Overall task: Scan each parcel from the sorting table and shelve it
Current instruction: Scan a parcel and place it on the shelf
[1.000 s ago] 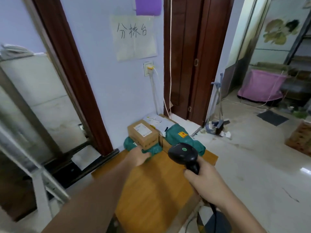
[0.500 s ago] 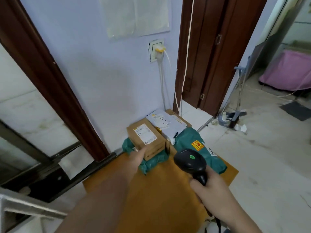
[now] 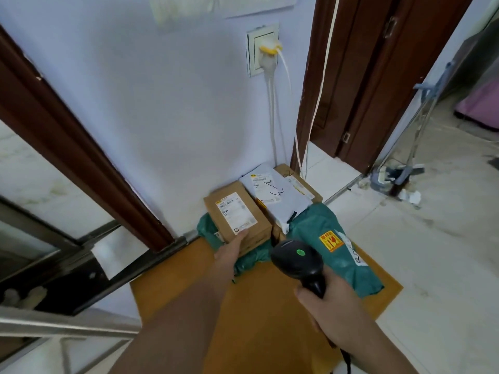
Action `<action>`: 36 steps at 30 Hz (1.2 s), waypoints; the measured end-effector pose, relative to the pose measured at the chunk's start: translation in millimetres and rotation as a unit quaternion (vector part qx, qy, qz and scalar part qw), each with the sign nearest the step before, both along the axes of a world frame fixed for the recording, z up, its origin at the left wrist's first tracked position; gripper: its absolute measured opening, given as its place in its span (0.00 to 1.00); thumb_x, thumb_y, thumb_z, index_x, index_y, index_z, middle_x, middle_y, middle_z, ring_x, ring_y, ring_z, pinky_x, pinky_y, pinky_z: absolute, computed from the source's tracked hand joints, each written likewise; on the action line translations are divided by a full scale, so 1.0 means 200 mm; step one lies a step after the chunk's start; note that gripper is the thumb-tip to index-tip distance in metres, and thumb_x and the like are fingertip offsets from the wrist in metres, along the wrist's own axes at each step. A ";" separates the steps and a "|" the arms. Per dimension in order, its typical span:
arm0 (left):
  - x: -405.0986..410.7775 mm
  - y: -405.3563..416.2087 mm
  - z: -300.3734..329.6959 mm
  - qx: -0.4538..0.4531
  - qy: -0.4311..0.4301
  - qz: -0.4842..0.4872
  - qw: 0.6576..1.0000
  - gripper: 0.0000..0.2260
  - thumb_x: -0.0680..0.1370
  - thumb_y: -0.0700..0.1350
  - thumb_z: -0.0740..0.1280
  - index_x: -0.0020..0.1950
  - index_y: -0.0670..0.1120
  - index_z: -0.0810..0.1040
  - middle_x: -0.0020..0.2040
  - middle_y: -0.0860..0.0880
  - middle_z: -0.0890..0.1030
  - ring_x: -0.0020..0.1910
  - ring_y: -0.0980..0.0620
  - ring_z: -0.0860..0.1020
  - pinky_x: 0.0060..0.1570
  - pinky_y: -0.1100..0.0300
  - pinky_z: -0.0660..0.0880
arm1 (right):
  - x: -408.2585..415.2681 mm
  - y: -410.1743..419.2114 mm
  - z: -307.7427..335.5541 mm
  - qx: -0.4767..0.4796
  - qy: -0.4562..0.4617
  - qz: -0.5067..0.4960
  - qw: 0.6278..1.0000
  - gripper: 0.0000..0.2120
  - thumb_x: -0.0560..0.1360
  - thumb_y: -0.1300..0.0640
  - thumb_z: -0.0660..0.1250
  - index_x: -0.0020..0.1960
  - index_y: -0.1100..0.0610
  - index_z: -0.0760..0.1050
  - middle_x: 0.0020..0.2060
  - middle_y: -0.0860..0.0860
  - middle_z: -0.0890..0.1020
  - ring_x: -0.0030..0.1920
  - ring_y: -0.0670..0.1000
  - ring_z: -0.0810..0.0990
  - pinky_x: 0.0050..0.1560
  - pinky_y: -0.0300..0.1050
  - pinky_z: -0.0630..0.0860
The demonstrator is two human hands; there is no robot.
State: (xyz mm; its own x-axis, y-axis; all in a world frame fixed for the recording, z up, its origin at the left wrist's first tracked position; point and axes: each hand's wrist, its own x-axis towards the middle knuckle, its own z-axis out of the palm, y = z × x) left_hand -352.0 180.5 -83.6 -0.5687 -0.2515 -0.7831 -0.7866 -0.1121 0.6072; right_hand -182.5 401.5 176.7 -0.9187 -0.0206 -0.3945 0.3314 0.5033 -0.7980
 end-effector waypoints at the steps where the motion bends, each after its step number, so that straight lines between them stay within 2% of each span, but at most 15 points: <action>1: -0.01 0.00 -0.04 0.001 0.009 0.011 1.000 0.67 0.40 0.78 0.78 0.75 0.50 0.71 0.66 0.47 0.78 0.62 0.42 0.79 0.65 0.41 0.76 | -0.01 0.01 0.00 0.001 -0.001 0.001 1.000 0.06 0.76 0.56 0.69 0.47 0.47 0.74 0.25 0.49 0.76 0.26 0.45 0.73 0.34 0.44 0.74; 2: -0.01 0.01 -0.05 0.002 0.010 0.019 1.000 0.66 0.41 0.78 0.78 0.75 0.50 0.71 0.66 0.47 0.78 0.61 0.43 0.79 0.65 0.42 0.77 | -0.02 0.01 -0.01 0.003 -0.001 0.003 1.000 0.06 0.76 0.56 0.69 0.47 0.47 0.73 0.26 0.49 0.76 0.26 0.44 0.73 0.34 0.44 0.74; 4: 0.04 0.06 0.10 -0.006 0.019 0.027 0.999 0.62 0.46 0.78 0.78 0.75 0.49 0.71 0.66 0.46 0.78 0.62 0.42 0.79 0.66 0.41 0.76 | -0.03 0.02 -0.02 0.005 -0.003 0.006 1.000 0.05 0.76 0.55 0.69 0.47 0.46 0.73 0.26 0.49 0.76 0.26 0.44 0.73 0.34 0.43 0.74; 7: 0.08 0.11 0.20 -0.053 0.041 0.028 0.997 0.58 0.55 0.75 0.75 0.78 0.46 0.68 0.70 0.44 0.76 0.67 0.41 0.76 0.69 0.42 0.74 | -0.05 0.03 -0.04 0.010 -0.002 0.007 1.000 0.05 0.77 0.55 0.68 0.48 0.47 0.73 0.25 0.49 0.76 0.25 0.43 0.72 0.34 0.42 0.74; 10: 0.11 0.15 0.19 -0.095 0.060 0.015 0.994 0.62 0.51 0.77 0.69 0.81 0.50 0.64 0.73 0.44 0.73 0.71 0.40 0.72 0.71 0.40 0.71 | -0.05 0.04 -0.06 0.003 -0.002 -0.013 1.000 0.05 0.76 0.55 0.68 0.48 0.48 0.73 0.25 0.50 0.76 0.24 0.44 0.72 0.31 0.41 0.73; 15: 0.17 0.19 0.17 -0.110 0.100 -0.008 0.989 0.60 0.52 0.77 0.67 0.81 0.55 0.62 0.74 0.45 0.73 0.73 0.39 0.70 0.71 0.37 0.70 | -0.05 0.05 -0.06 -0.002 0.002 -0.029 1.000 0.05 0.76 0.55 0.68 0.49 0.48 0.73 0.26 0.50 0.75 0.24 0.44 0.71 0.30 0.41 0.73; 18: 0.18 0.16 0.14 -0.085 0.099 -0.008 0.991 0.63 0.51 0.77 0.71 0.82 0.56 0.59 0.75 0.47 0.73 0.74 0.39 0.70 0.71 0.37 0.70 | -0.05 0.06 -0.05 -0.019 0.000 -0.035 0.999 0.05 0.77 0.57 0.68 0.49 0.50 0.74 0.26 0.51 0.75 0.23 0.44 0.72 0.29 0.39 0.73; 22: 0.17 0.11 0.04 -0.063 0.100 -0.024 0.993 0.69 0.42 0.81 0.73 0.80 0.57 0.60 0.74 0.49 0.72 0.72 0.42 0.72 0.70 0.37 0.72 | -0.02 0.05 -0.04 -0.041 0.004 -0.051 0.998 0.05 0.78 0.59 0.68 0.49 0.51 0.74 0.25 0.53 0.75 0.22 0.44 0.73 0.27 0.36 0.74; 28: 0.25 0.09 0.18 -0.041 0.137 -0.033 0.989 0.72 0.45 0.69 0.84 0.82 0.58 0.52 0.77 0.49 0.70 0.76 0.42 0.69 0.73 0.35 0.68 | 0.03 0.07 -0.02 -0.061 0.014 -0.062 0.996 0.04 0.78 0.60 0.68 0.48 0.54 0.74 0.24 0.53 0.74 0.22 0.44 0.72 0.27 0.36 0.74; 31: 0.29 0.07 0.21 -0.062 0.146 -0.049 0.986 0.75 0.40 0.70 0.83 0.82 0.57 0.51 0.77 0.48 0.69 0.76 0.42 0.69 0.72 0.36 0.70 | 0.05 0.08 -0.01 -0.052 0.033 -0.054 0.997 0.04 0.77 0.59 0.68 0.46 0.55 0.73 0.25 0.53 0.74 0.24 0.46 0.72 0.28 0.40 0.73; 34: 0.32 0.06 0.23 -0.113 0.120 -0.113 0.980 0.75 0.44 0.70 0.82 0.84 0.57 0.48 0.78 0.47 0.61 0.78 0.39 0.63 0.74 0.35 0.67 | 0.06 0.06 -0.01 -0.043 0.050 -0.044 0.997 0.05 0.77 0.58 0.69 0.46 0.56 0.73 0.27 0.54 0.74 0.25 0.46 0.72 0.30 0.41 0.73; 36: 0.32 0.05 0.22 -0.131 0.096 -0.158 0.974 0.72 0.46 0.72 0.81 0.84 0.56 0.51 0.76 0.46 0.60 0.77 0.38 0.62 0.74 0.35 0.67 | 0.08 0.05 0.00 -0.041 0.056 -0.038 0.997 0.05 0.76 0.57 0.69 0.45 0.55 0.73 0.28 0.57 0.74 0.26 0.46 0.72 0.31 0.42 0.74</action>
